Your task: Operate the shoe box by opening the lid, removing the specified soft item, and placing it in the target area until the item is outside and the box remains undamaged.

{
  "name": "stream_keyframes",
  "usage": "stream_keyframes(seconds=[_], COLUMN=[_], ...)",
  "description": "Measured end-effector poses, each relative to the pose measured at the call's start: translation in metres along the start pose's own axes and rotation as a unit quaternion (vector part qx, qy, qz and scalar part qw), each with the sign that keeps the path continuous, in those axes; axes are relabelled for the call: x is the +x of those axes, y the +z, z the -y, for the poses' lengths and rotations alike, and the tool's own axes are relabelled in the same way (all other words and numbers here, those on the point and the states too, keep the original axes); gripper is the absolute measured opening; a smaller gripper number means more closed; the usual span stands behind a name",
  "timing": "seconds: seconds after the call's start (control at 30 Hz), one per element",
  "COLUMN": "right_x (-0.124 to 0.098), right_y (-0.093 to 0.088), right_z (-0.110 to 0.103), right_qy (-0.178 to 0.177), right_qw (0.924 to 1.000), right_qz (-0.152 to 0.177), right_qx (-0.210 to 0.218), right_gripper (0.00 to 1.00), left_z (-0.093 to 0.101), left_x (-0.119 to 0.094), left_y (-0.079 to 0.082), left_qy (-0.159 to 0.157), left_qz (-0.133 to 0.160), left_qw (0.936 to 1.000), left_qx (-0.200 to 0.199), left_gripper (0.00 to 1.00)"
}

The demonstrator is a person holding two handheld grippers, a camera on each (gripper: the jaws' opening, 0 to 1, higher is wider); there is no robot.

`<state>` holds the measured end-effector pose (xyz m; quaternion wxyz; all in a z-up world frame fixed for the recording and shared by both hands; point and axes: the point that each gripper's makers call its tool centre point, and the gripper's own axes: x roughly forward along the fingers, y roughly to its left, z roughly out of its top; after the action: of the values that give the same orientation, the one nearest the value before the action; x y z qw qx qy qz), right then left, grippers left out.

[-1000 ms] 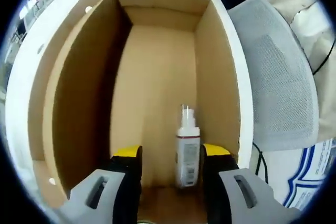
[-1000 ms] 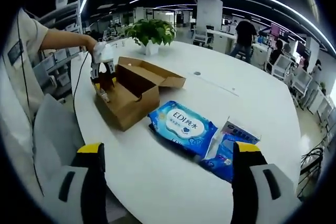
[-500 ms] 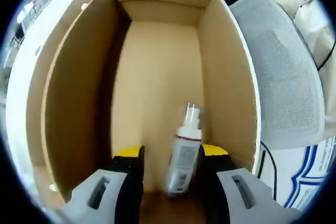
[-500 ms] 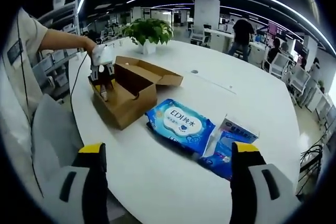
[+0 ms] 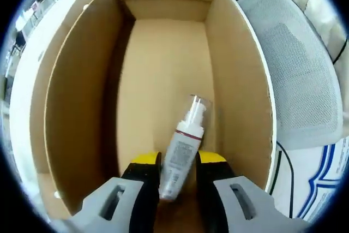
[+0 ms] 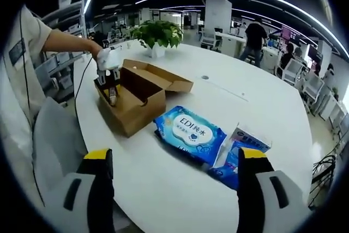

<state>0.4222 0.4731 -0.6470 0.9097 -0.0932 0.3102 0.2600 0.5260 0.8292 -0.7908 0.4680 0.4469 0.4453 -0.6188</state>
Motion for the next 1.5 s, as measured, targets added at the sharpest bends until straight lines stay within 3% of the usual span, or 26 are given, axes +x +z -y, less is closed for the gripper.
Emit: stream_keyframes(seconds=[0.77,1.2,1.5], right_x=[0.001,0.009,0.018], right_y=[0.006,0.019,0.034], right_z=[-0.009,-0.023,-0.035], right_qy=[0.014,0.04,0.06], right_qw=[0.9997,0.9982,0.9947], right_qz=[0.018,0.033,0.053], right_qx=[-0.009,-0.03,-0.065], right_gripper=[0.83,0.76,0.7], left_z=[-0.009,-0.009,-0.004], left_x=[-0.004,-0.022,-0.041], left_y=[0.003,0.014,0.032], left_qy=[0.034,0.059,0.078], left_qz=[0.014,0.044,0.083], left_qw=[0.999,0.9963,0.9922], left_qx=[-0.026,-0.046,-0.052], left_gripper=[0.17,0.17,0.17])
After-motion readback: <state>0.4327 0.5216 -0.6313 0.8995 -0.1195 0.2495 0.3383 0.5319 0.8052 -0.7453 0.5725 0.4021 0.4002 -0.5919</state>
